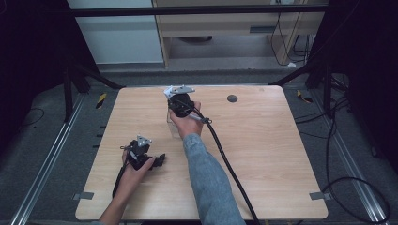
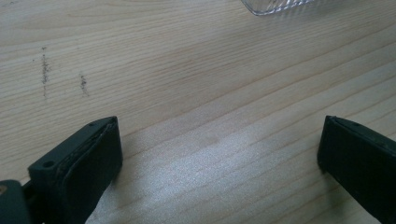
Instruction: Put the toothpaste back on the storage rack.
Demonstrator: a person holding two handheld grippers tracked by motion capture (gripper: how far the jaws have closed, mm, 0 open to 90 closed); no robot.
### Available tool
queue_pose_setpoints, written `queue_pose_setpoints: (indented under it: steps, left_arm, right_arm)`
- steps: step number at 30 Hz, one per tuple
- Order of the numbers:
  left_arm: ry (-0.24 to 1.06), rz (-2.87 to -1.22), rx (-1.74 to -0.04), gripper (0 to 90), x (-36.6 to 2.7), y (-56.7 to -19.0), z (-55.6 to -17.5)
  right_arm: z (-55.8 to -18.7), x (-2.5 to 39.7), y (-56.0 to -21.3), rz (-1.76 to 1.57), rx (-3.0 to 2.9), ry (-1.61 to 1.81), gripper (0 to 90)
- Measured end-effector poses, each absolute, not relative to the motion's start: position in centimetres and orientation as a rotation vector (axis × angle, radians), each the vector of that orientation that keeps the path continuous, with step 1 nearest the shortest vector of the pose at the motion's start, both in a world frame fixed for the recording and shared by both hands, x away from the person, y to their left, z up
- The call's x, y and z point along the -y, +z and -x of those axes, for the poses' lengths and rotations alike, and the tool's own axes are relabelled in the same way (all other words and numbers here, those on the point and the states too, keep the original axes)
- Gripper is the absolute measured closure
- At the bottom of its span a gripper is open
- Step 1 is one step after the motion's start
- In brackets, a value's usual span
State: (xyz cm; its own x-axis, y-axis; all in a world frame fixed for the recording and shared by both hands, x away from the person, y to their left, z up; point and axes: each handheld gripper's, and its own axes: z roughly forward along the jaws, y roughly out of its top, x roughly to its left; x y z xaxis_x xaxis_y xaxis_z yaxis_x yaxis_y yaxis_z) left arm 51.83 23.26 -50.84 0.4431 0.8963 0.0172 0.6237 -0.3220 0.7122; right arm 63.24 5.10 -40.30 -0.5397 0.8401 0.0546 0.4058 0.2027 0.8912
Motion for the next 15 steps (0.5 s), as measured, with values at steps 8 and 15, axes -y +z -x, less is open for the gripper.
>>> queue_pose_setpoints:
  steps: [8, 15]
  left_arm:
    - [0.552, -2.059, -1.269, 0.0, -23.26, -50.85, -51.84]
    - [0.552, -2.060, -1.268, 0.0, -23.25, -50.85, -51.85]
  right_arm:
    - [-63.30, -5.07, -40.26, -1.166, -2.041, 1.294, 76.4]
    - [-63.43, -4.83, -40.29, -1.163, -2.038, 1.298, 76.3]
